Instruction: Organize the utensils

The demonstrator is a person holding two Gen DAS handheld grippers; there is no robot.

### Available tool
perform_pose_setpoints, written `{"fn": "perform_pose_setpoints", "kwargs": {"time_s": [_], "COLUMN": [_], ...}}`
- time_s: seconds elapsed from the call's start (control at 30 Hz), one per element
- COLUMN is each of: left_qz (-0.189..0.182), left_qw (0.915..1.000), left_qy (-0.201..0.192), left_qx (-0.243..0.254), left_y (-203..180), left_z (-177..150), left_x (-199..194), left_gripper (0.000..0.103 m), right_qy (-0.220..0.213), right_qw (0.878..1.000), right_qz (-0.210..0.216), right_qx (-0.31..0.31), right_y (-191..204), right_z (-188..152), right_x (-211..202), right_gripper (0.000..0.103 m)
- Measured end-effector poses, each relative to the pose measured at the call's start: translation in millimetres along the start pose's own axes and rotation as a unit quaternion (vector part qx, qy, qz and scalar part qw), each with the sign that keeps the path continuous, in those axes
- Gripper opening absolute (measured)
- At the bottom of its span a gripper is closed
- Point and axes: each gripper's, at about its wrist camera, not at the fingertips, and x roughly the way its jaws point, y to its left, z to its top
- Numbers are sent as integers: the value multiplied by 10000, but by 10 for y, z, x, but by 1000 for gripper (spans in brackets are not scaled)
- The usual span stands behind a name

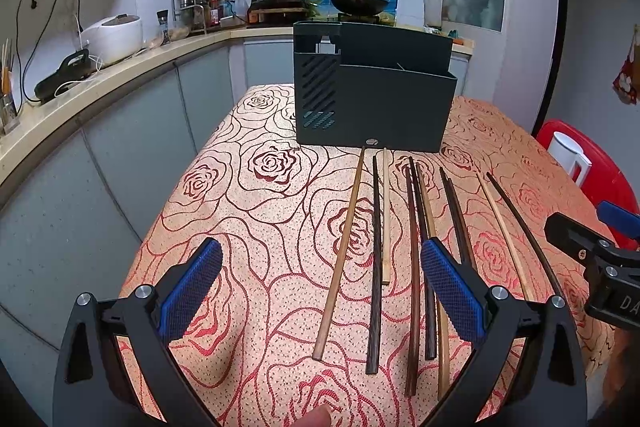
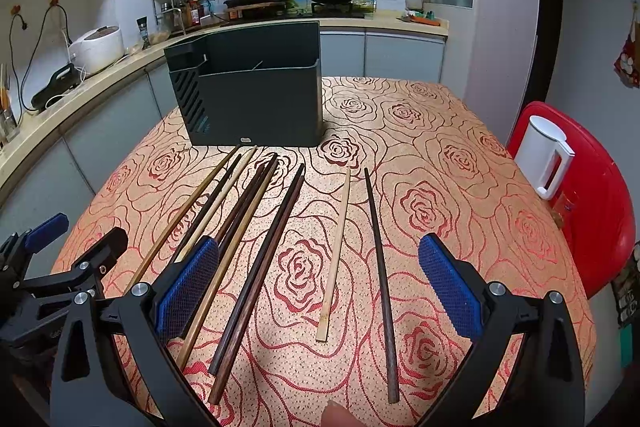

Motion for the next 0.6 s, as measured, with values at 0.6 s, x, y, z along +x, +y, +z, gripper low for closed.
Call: {"fn": "perform_pose_setpoints", "kwargs": {"time_s": [0.6], "left_qz": [4], "left_qw": [10000], "left_qy": [-5], "left_qx": [2], "left_y": [4], "left_z": [-5], "left_x": [3], "left_gripper": [96], "right_qy": [21], "right_qw": [10000], "right_qz": [11], "right_qx": [-11], "right_y": [20], "right_z": [-21], "right_x": [18], "right_gripper": [98]}}
